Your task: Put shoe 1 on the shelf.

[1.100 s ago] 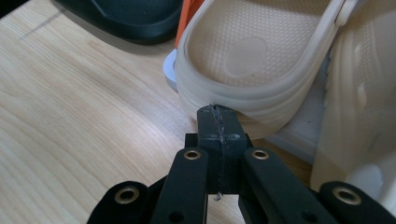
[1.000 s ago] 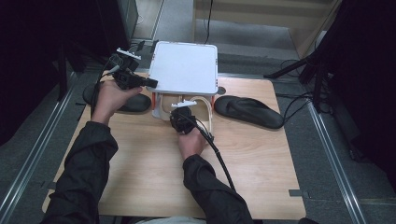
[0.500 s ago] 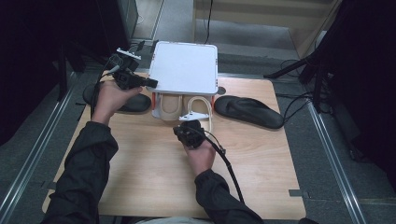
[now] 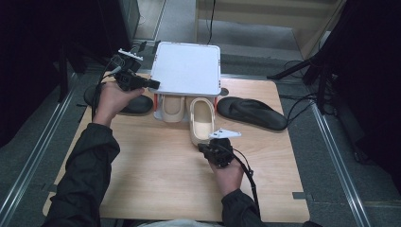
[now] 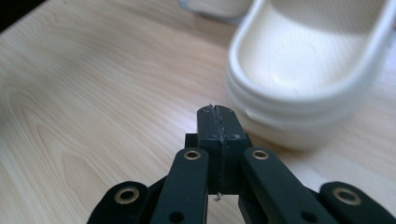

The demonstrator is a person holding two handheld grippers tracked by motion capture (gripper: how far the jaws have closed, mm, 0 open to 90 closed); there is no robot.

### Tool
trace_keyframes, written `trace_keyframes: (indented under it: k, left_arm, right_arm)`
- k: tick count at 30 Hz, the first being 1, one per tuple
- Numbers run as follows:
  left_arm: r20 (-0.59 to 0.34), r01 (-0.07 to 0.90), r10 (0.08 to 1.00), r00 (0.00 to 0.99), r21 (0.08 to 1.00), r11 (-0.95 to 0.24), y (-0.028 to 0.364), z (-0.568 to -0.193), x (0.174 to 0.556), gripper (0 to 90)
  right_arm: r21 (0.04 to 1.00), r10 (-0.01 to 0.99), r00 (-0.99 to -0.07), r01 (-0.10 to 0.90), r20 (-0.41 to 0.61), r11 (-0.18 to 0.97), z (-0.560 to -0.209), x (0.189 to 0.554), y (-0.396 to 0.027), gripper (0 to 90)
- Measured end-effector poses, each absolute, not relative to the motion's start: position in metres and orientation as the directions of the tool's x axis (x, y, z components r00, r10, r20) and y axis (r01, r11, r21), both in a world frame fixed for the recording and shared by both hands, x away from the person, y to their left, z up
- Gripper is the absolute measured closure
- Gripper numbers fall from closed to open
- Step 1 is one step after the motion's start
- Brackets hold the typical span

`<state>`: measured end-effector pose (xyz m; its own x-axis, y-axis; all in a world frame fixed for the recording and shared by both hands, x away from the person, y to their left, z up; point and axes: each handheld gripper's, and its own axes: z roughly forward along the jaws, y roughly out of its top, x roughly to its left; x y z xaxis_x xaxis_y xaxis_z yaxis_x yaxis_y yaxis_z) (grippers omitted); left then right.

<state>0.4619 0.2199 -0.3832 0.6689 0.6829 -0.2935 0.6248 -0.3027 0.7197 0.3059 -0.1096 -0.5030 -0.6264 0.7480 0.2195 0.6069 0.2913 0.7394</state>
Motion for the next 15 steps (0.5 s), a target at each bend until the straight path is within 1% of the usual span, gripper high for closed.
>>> trace_keyframes:
  k: [6, 15]
  left_arm:
    - [-0.294, 0.625, 0.684, 0.667, 0.721, -0.299, 0.218, -0.383, 0.461, 90.0]
    - [-0.295, 0.625, 0.682, 0.67, 0.72, -0.302, 0.219, -0.383, 0.462, 90.0]
  right_arm:
    - [0.726, 0.767, -0.603, 0.625, 0.218, 0.286, -0.51, 0.308, -0.125, 90.0]
    - [0.725, 0.778, -0.588, 0.633, 0.223, 0.271, -0.516, 0.324, -0.124, 90.0]
